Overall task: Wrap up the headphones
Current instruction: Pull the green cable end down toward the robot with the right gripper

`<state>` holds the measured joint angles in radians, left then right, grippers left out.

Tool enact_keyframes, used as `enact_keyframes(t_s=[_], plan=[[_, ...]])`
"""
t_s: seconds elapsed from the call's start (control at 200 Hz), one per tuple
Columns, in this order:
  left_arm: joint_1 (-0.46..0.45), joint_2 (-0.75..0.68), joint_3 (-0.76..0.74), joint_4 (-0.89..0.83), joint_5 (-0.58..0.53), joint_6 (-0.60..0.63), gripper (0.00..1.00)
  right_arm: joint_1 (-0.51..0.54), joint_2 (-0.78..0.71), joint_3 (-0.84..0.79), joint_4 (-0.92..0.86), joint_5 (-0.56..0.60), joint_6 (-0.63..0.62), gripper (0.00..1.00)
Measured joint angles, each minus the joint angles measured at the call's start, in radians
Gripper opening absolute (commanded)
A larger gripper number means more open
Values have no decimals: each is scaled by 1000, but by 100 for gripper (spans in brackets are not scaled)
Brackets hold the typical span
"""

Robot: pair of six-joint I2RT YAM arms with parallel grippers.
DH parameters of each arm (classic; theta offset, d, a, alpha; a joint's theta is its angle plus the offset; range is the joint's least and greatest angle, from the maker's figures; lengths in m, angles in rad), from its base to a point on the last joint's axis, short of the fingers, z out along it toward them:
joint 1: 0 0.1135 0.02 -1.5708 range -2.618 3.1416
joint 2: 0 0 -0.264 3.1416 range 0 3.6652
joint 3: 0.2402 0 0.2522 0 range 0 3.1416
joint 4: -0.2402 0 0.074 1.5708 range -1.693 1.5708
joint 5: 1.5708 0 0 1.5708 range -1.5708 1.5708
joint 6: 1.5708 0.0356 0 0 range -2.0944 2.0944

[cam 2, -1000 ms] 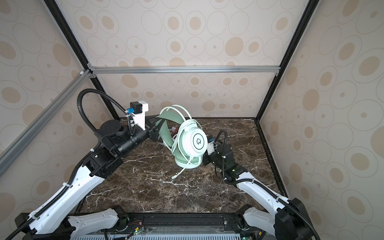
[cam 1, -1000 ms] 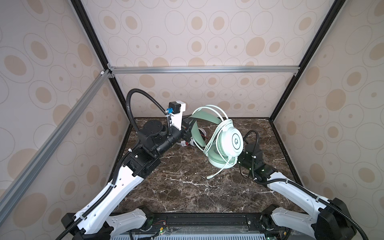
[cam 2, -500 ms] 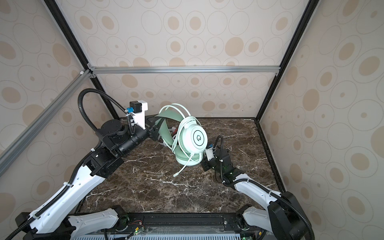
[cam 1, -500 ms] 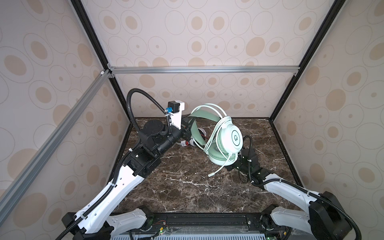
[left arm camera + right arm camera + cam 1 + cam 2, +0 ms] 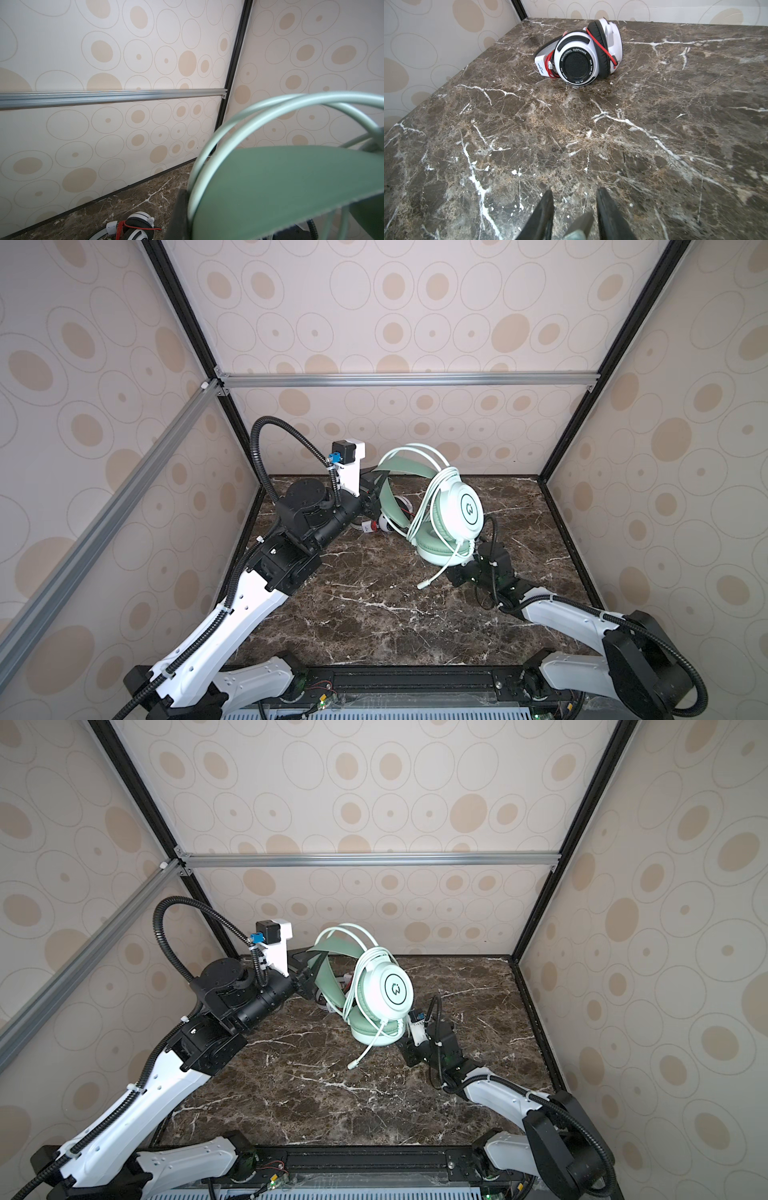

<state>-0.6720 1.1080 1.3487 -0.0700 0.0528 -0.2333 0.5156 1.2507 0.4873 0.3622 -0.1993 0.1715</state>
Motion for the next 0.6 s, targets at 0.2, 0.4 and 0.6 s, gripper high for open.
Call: enact_keyframes(t_s=[0.2, 0.4, 0.6], plan=[[5, 0, 0, 0, -6, -8, 0, 0, 19, 0, 6, 5, 4, 21], [11, 0, 0, 1, -11, -12, 0, 0, 23, 0, 13, 13, 1, 11], [18, 0, 0, 1, -19, -26, 0, 0, 23, 0, 24, 14, 2, 3]])
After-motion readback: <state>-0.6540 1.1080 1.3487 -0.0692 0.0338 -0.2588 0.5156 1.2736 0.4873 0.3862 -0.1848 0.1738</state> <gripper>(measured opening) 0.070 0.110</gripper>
